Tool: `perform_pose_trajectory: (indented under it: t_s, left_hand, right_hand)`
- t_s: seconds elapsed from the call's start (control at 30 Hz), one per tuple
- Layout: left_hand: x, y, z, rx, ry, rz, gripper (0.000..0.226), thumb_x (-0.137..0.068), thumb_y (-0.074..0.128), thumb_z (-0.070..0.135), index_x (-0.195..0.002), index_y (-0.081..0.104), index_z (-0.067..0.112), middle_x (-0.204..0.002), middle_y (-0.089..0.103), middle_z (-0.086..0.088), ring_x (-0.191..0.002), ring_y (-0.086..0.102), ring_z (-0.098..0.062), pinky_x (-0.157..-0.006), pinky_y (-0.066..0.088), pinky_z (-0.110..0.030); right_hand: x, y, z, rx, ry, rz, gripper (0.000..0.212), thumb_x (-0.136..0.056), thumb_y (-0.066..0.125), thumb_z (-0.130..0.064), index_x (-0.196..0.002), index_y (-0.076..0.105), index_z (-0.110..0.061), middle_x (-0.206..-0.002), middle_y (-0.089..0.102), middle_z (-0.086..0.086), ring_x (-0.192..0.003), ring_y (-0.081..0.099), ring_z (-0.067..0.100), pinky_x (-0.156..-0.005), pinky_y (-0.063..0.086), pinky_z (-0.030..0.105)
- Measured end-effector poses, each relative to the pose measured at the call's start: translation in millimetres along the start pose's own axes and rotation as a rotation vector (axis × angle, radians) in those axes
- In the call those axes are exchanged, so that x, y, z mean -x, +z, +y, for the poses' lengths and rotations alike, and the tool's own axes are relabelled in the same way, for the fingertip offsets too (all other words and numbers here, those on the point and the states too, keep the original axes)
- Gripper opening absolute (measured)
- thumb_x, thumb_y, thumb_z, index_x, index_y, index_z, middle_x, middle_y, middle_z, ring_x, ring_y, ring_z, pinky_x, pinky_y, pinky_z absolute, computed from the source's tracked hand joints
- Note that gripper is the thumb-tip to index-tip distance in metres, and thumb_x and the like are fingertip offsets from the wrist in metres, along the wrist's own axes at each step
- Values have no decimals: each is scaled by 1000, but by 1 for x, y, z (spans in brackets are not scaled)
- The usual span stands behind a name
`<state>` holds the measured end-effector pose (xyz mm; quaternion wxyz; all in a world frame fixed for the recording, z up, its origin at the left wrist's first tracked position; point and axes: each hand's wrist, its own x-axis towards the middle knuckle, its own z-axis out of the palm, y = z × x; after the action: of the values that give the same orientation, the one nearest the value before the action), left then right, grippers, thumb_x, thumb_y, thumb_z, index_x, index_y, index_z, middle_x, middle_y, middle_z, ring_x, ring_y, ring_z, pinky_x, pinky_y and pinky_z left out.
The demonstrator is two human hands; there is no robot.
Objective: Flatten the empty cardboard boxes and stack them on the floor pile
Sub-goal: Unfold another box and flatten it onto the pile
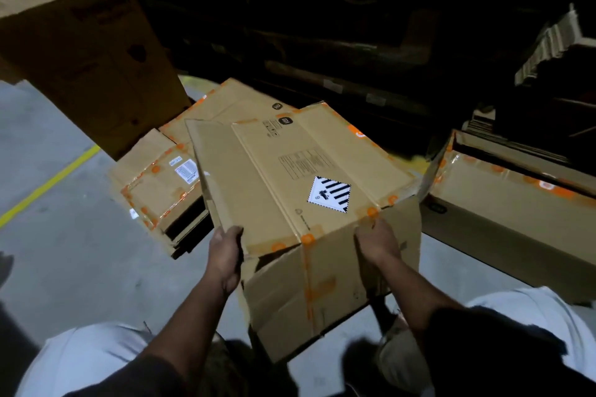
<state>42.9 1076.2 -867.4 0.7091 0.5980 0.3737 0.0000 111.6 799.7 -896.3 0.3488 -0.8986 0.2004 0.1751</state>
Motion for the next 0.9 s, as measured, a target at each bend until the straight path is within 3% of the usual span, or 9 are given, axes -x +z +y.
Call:
perform_pose_trajectory:
  t_s: [0.07, 0.2, 0.3, 0.37, 0.47, 0.6, 0.73, 0.8, 0.9]
  left_hand:
    - [-12, -6, -1, 0, -20, 57, 32, -101, 48, 16, -130, 56, 6, -118, 69, -19, -104, 67, -37, -81, 55, -40]
    - [-14, -9, -9, -42, -32, 58, 30, -103, 47, 14, -130, 56, 5, -115, 68, -21, -90, 62, -32, -70, 46, -36]
    - [-14, -9, -11, 2, -60, 39, 34, -104, 45, 13, -135, 54, 3, -119, 68, -19, -100, 65, -35, -81, 50, -41]
    - [-15, -7, -2, 42, -52, 22, 33, -104, 47, 14, -134, 56, 4, -119, 69, -19, -104, 66, -35, -83, 53, -40]
    - [-14, -4, 24, 106, -41, -20, 24, -104, 49, 21, -121, 65, 14, -105, 76, -7, -88, 72, -24, -63, 58, -31]
    - [-22, -6, 45, 153, -45, -26, 24, -101, 55, 26, -119, 69, 17, -113, 74, -3, -103, 70, -26, -75, 58, -36]
    - [-19, 0, 41, 149, -54, -29, 19, -102, 53, 23, -113, 68, 17, -95, 78, 4, -75, 74, -14, -50, 56, -24]
    - [-17, 1, 36, 121, -54, -28, 26, -102, 53, 24, -122, 66, 14, -101, 78, 0, -73, 74, -14, -49, 55, -24]
    - [-15, -1, 35, 98, -40, -26, 28, -101, 54, 26, -125, 65, 16, -101, 76, 3, -82, 73, -15, -58, 56, -27]
  right_hand:
    - [-16, -3, 16, -54, 94, 44, 65, -97, 57, -44, -148, 39, -8, -148, 44, 15, -130, 47, 39, -105, 43, 47]
    - [-44, -12, 41, -188, 274, 105, 72, -87, 73, -34, -144, 42, -3, -146, 46, 19, -125, 51, 42, -97, 51, 50]
    - [-66, -21, 51, -248, 332, 83, 73, -86, 75, -24, -147, 40, -6, -146, 47, 17, -128, 50, 40, -99, 50, 47]
    - [-80, -24, 55, -300, 322, 57, 78, -86, 74, -20, -153, 35, -13, -150, 44, 14, -131, 47, 37, -100, 50, 45]
    - [-95, -32, 58, -381, 275, 22, 87, -81, 80, -26, -154, 32, -19, -153, 41, 10, -132, 47, 36, -102, 48, 48]
    - [-110, -56, 58, -640, 243, -21, 89, -76, 86, -26, -149, 37, -13, -138, 56, 11, -120, 58, 31, -96, 52, 45]
    - [-116, -66, 62, -608, 242, -102, 96, -73, 86, -32, -151, 34, -12, -143, 52, 8, -127, 52, 29, -97, 45, 40]
    - [-112, -60, 60, -530, 228, -127, 99, -75, 86, -33, -154, 30, -14, -152, 43, 12, -134, 46, 32, -106, 43, 45]
    - [-101, -52, 51, -355, 135, -52, 89, -84, 80, -37, -154, 32, -12, -155, 35, 14, -136, 43, 34, -100, 46, 44]
